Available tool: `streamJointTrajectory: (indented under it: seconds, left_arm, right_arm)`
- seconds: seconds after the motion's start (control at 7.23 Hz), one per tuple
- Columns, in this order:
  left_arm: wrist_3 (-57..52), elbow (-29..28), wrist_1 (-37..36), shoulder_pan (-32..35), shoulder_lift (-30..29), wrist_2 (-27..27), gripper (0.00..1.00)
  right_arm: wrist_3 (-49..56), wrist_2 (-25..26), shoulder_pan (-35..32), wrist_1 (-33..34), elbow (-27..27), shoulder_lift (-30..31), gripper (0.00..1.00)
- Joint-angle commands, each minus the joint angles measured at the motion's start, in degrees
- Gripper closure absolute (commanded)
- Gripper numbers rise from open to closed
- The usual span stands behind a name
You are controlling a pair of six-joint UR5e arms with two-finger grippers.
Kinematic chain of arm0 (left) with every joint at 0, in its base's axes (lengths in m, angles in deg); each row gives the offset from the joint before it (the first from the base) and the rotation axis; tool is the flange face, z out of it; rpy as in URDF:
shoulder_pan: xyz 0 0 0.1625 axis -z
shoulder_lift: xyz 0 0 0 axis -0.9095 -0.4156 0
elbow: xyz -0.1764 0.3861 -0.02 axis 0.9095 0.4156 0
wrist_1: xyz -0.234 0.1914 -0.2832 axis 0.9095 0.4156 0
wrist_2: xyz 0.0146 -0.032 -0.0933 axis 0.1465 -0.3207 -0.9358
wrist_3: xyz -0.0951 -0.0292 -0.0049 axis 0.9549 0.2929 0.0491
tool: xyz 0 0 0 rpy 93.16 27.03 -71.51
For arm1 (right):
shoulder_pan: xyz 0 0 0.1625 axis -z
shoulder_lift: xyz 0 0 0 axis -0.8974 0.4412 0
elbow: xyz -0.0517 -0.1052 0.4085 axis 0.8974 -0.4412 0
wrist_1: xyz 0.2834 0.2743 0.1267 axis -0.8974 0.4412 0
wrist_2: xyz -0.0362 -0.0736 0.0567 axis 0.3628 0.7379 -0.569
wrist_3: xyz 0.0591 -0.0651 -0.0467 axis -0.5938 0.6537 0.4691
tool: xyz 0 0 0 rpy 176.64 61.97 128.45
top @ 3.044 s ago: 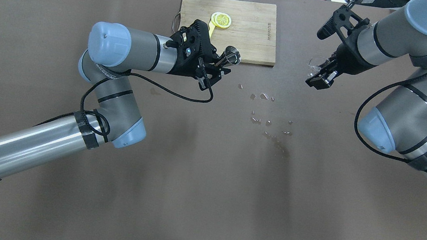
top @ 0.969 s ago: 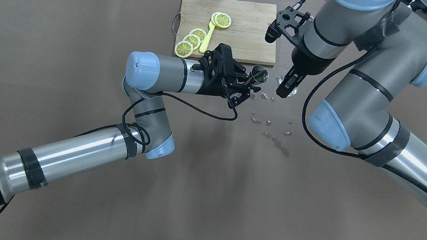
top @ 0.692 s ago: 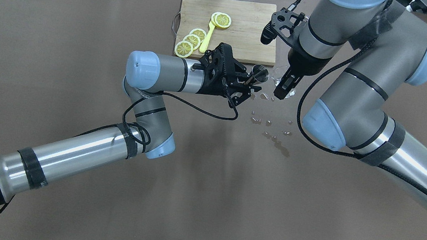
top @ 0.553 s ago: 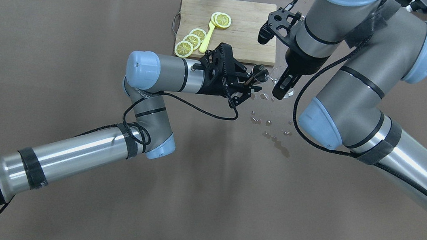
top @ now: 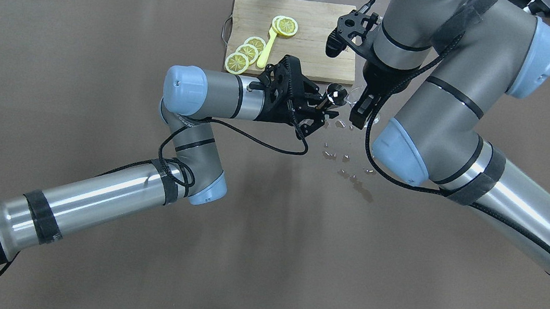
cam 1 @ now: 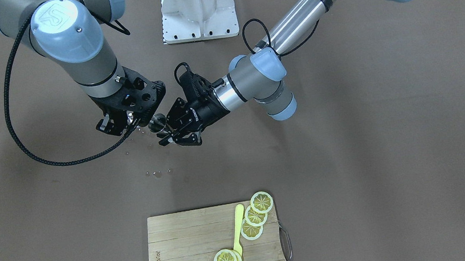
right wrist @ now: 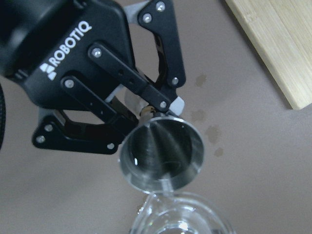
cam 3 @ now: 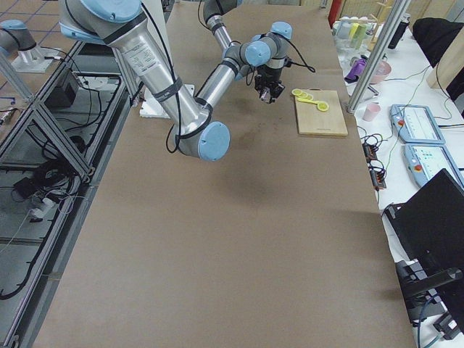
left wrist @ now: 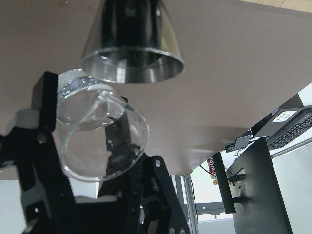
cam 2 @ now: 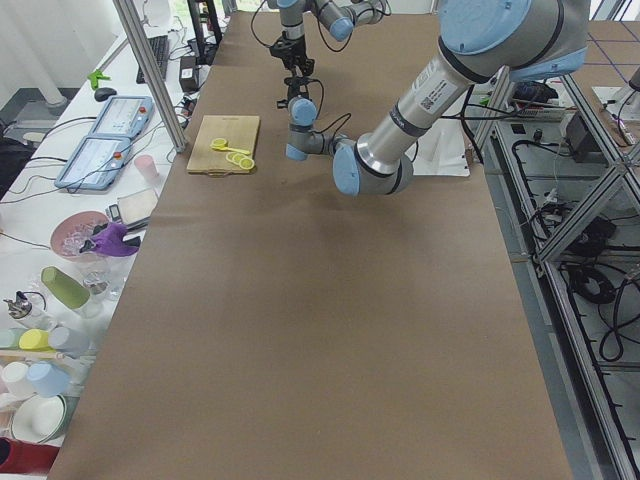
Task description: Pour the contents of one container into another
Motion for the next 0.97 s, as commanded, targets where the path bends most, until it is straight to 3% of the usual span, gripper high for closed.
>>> streamJointTrajectory:
  seconds: [0.0,0.83]
  left_arm:
    - [0.0,0.11,0.0,0.0,-0.09,0.06,1.0]
    - [0.0,0.29,0.09,0.0,-0.18,0.06,1.0]
  right_arm:
    - [0.36,1.1,-0.03,3.52,-1.86,-3.17,1.0]
    - [3.18,2.07,0.15,13.87,-3.0,-7.21,1.0]
